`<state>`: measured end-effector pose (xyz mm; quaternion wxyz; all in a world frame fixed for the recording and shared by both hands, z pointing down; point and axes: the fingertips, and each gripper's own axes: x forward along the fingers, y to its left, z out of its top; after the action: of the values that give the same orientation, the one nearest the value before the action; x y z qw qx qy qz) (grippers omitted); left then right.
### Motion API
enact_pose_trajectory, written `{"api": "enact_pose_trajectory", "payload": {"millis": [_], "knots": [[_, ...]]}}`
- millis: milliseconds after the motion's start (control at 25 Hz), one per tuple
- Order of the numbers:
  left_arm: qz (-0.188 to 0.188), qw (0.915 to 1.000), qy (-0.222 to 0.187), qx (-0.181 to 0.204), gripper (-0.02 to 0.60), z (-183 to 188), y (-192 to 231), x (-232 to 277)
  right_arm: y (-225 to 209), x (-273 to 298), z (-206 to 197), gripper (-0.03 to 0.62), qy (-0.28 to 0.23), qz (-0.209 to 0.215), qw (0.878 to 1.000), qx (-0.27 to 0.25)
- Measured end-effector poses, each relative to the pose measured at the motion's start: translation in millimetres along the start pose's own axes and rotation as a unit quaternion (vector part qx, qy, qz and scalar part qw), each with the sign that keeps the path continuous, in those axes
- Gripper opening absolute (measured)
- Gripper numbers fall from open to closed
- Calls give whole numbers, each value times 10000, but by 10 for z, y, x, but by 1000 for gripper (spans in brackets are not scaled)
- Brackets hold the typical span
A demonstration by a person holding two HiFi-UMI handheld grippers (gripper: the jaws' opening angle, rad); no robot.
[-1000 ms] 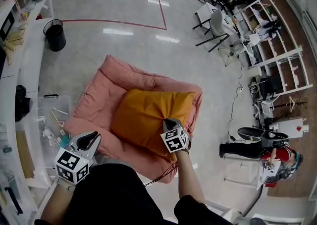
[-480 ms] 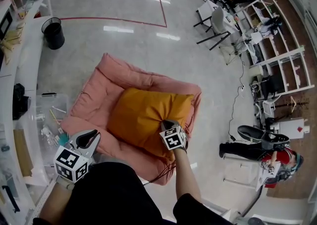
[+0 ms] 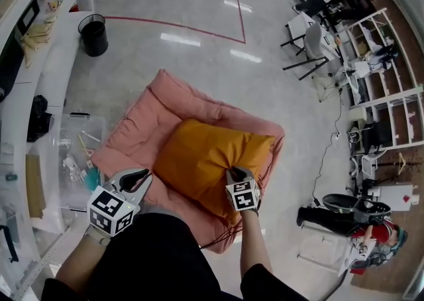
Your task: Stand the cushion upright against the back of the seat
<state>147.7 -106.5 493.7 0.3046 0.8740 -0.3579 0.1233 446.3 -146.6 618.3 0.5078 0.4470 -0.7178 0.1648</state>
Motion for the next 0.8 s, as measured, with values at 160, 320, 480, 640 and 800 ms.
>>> {"api": "enact_pose_trajectory", "payload": {"millis": [160, 320, 480, 640, 800], "knots": [[90, 9999, -76, -61, 54, 5, 11, -41, 17, -164, 182, 150, -176, 98, 9998, -23], [112, 9997, -167, -115, 54, 20, 23, -133, 142, -354, 549, 189, -543, 271, 9982, 11], [192, 9993, -293, -134, 54, 20, 75, -317, 567, -553, 1178, 183, -1232, 540, 9902, -366], [435, 9975, -464, -293, 54, -17, 230, -639, 1310, -750, 1852, 152, -2015, 1090, 9703, -774], [714, 9947, -596, -433, 54, -74, 394, -996, 2184, -899, 2432, 109, -2623, 1744, 9426, -1105]]}}
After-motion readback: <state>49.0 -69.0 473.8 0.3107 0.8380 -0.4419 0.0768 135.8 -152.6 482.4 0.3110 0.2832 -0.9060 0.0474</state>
